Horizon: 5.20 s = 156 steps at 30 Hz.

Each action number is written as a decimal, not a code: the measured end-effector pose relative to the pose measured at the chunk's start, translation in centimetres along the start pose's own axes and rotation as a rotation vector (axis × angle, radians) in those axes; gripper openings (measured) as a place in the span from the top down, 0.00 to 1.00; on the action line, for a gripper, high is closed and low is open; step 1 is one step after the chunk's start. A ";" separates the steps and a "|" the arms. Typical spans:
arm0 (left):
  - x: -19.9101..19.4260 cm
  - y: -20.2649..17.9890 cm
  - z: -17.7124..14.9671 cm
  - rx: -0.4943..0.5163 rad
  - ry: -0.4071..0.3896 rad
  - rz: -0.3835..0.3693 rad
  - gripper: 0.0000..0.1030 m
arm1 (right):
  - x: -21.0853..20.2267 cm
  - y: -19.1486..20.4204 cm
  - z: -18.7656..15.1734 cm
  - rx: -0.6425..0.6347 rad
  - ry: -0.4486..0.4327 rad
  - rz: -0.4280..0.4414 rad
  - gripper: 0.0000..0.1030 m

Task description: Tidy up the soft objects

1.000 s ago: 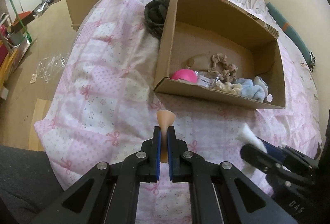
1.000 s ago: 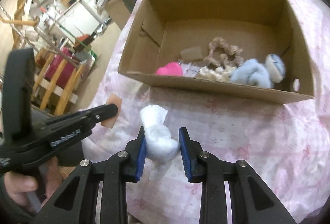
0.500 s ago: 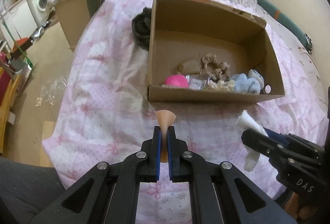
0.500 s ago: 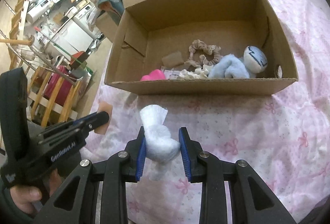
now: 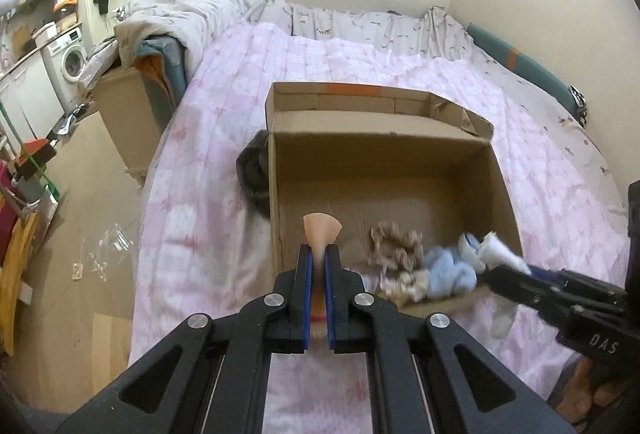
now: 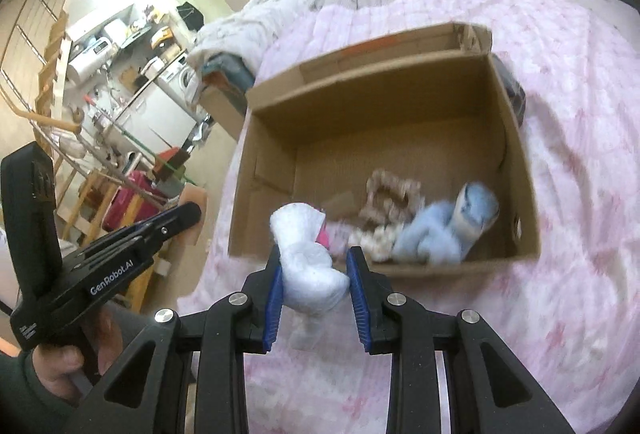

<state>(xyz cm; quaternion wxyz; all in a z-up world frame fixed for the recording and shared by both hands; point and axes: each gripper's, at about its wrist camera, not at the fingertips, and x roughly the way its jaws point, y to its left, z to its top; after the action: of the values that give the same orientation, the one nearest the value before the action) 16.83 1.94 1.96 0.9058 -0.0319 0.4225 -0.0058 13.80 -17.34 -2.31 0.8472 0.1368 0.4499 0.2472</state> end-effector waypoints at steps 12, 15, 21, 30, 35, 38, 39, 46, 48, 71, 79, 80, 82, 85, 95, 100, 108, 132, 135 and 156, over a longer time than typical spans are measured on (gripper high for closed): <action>6.9 -0.8 0.6 0.015 0.054 0.031 0.95 | 4.9 -5.3 3.1 0.077 -0.002 -0.065 0.69; 7.6 -1.2 0.1 0.048 0.055 0.036 0.95 | 5.6 -5.4 2.7 0.071 0.016 -0.078 0.69; 7.9 -1.6 -0.4 0.065 0.061 0.011 0.94 | 5.9 -5.2 2.5 0.058 0.020 -0.078 0.69; 8.4 -0.5 -0.4 0.005 0.066 0.021 0.94 | 6.5 -3.8 1.8 0.000 0.039 -0.095 0.69; 8.1 -0.4 -0.5 0.008 0.052 0.018 0.93 | 6.4 -3.9 1.9 0.006 0.034 -0.109 0.69; 8.0 -0.6 -0.5 0.003 0.047 0.014 0.89 | 6.2 -4.1 2.0 0.017 0.026 -0.111 0.69; 7.9 -0.6 -0.4 0.006 0.044 0.018 0.82 | 6.2 -4.1 2.0 0.019 0.026 -0.113 0.69; 7.5 -0.7 -0.1 -0.010 0.047 -0.009 0.69 | 5.9 -4.1 1.9 0.028 0.011 -0.118 0.69; 7.0 -0.6 0.0 -0.016 0.032 0.008 0.52 | 5.7 -4.2 1.9 0.034 0.004 -0.120 0.67; -4.8 1.0 -0.5 -0.053 -0.186 0.105 0.05 | -3.9 0.2 2.3 -0.021 -0.243 -0.158 0.00; -9.4 1.9 -3.4 -0.069 -0.221 0.106 0.03 | -7.1 2.5 -0.4 -0.103 -0.279 -0.207 0.00; -9.9 1.9 -3.7 -0.064 -0.232 0.108 0.03 | -7.3 2.8 -0.7 -0.110 -0.277 -0.214 0.00; -10.7 1.7 -4.5 -0.052 -0.254 0.124 0.02 | -7.8 3.3 -1.3 -0.121 -0.284 -0.217 0.00; -11.6 2.0 -5.6 -0.068 -0.269 0.111 0.01 | -8.4 3.8 -2.2 -0.132 -0.294 -0.221 0.00; -9.6 2.1 -7.8 -0.075 -0.268 0.107 0.01 | -7.5 3.1 -5.6 -0.171 -0.311 -0.282 0.00; -8.6 1.6 -7.8 -0.043 -0.243 0.075 0.01 | -6.7 2.2 -5.3 -0.147 -0.298 -0.305 0.00; -7.5 1.6 -8.0 -0.056 -0.207 0.075 0.01 | -5.7 2.2 -5.3 -0.150 -0.276 -0.307 0.00; -7.1 1.1 -8.5 -0.022 -0.192 0.070 0.01 | -5.1 1.4 -5.3 -0.120 -0.244 -0.347 0.00; -7.0 1.0 -8.5 -0.019 -0.192 0.072 0.01 | -5.1 1.4 -5.3 -0.119 -0.243 -0.347 0.00; -7.3 0.7 -9.3 0.016 -0.199 0.085 0.01 | -5.7 2.1 -6.0 -0.159 -0.255 -0.364 0.00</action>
<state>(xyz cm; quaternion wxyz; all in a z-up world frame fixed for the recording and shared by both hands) 5.01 2.42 1.60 0.9429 -0.0072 0.3315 0.0326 5.48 -18.62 -0.73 0.9359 0.0164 0.3357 0.1059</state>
